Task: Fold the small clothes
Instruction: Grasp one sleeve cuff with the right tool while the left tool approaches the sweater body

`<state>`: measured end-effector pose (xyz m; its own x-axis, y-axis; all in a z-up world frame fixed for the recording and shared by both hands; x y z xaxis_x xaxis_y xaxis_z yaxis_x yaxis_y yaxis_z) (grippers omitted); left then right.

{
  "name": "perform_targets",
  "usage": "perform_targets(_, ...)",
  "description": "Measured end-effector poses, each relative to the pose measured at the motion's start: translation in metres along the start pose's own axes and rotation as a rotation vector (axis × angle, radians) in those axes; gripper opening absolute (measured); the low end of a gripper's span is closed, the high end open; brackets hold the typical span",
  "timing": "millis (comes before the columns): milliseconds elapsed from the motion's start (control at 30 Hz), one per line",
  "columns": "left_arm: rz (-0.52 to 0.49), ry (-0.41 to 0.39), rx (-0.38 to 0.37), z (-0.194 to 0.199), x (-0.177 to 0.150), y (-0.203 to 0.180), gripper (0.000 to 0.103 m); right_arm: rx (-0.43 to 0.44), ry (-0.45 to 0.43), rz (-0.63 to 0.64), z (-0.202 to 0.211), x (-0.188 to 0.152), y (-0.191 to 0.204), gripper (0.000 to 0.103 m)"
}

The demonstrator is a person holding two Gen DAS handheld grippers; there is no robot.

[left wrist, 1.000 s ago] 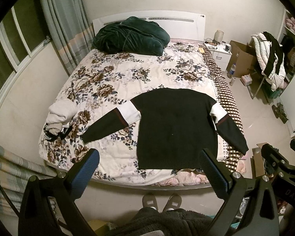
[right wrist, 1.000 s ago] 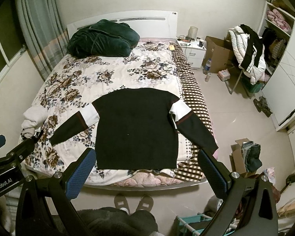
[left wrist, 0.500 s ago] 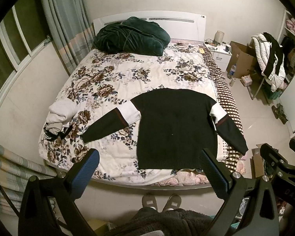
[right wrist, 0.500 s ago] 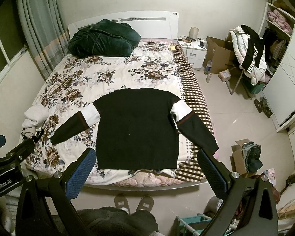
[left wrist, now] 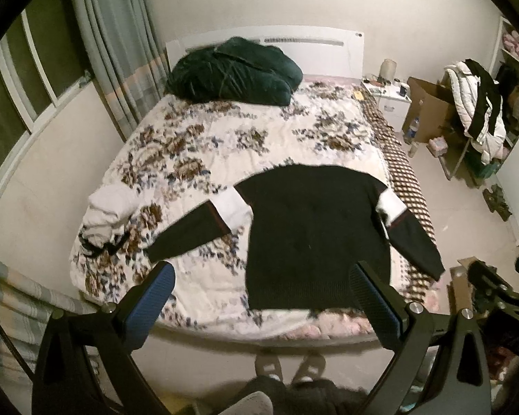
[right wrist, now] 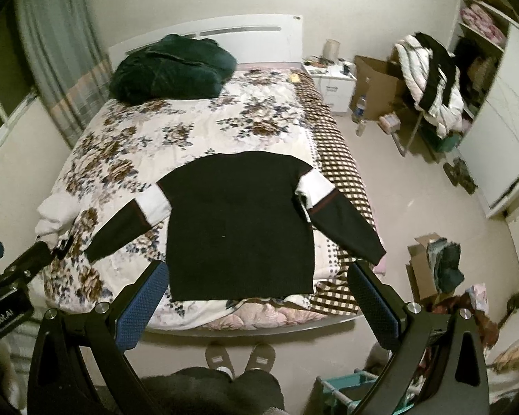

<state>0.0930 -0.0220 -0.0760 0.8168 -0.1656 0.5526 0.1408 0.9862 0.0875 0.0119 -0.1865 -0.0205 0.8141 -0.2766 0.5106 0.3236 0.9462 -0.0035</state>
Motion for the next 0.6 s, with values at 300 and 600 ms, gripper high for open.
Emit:
perform_targets(300, -0.086, -0.017, 0.033, -0.079, 0.021, -0.012, 0.103, -0.084, 0.072, -0.136, -0.102, -0.002, -0.042, 0.103)
perform_targets(600, -0.139, 0.043, 0.016, -0.181, 0.039, -0.048, 0.103, -0.140, 0.122, -0.290, -0.232, -0.004, -0.097, 0.103)
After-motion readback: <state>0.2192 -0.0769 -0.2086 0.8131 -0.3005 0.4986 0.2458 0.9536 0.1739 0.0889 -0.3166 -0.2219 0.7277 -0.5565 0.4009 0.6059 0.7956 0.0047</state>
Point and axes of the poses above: each gripper's, at about its wrist camera, not at the fingertips, and z roughly against the way its jaws point, y to its left, x to its top, the point moved 9 cm from there along -z, roughly the way its jaws point, and after that the axes turned 1 degree about y, right-handed, at the moved point
